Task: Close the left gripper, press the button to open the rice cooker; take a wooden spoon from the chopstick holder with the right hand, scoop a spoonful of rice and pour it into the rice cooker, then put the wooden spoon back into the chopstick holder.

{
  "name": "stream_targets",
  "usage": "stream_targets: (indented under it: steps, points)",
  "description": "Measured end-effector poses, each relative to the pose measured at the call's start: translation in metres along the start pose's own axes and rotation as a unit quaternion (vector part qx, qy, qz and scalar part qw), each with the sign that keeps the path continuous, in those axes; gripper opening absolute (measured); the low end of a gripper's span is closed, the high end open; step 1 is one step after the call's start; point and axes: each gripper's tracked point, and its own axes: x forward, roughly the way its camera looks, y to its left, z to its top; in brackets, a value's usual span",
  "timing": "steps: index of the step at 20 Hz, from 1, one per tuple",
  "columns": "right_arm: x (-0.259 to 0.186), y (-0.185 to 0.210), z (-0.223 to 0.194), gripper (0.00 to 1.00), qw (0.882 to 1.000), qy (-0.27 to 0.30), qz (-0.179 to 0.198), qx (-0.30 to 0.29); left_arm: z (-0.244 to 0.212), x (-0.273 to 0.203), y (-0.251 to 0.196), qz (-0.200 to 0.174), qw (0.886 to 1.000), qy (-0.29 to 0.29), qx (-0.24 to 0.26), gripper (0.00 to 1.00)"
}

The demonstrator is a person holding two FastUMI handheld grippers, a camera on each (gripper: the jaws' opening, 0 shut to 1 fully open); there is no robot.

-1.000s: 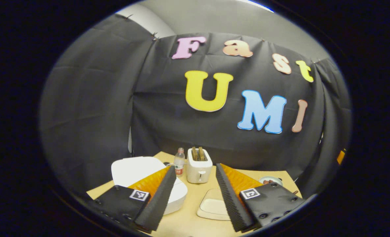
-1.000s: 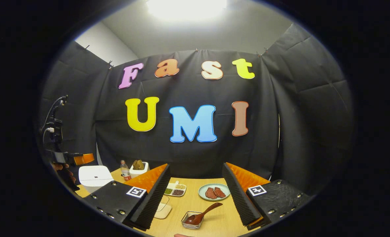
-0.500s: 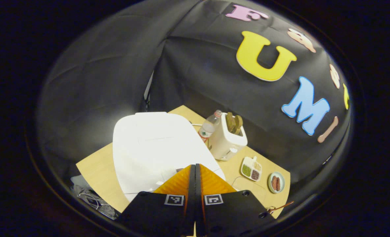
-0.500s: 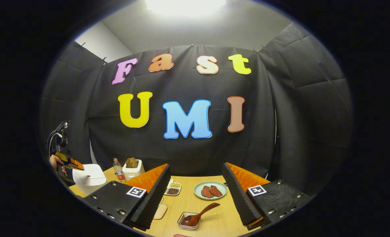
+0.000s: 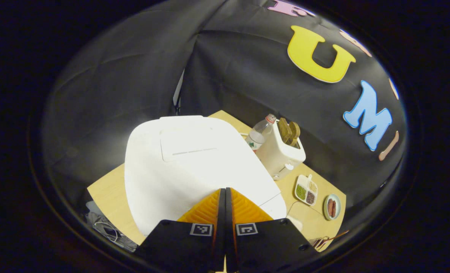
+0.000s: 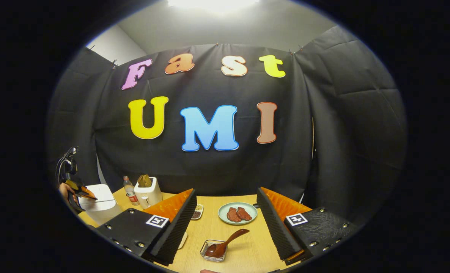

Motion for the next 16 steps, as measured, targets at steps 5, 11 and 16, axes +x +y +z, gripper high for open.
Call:
stream_targets:
  steps: [5, 11, 16]
  points:
    - [0.000, 0.001, 0.001, 0.96, 1.000, -0.003, 0.010, 0.002, 0.098, -0.069, -0.021, 0.017, 0.977, -0.200, 0.071, 0.13]
    - [-0.001, 0.015, -0.007, 0.96, 0.998, 0.003, 0.055, 0.002, 0.134, -0.195, -0.093, -0.036, 0.916, -0.369, 0.150, 0.84]
    - [0.001, 0.010, -0.028, 0.96, 0.998, 0.031, 0.051, 0.010, 0.073, -0.241, -0.135, -0.106, 0.911, -0.364, 0.162, 0.84]
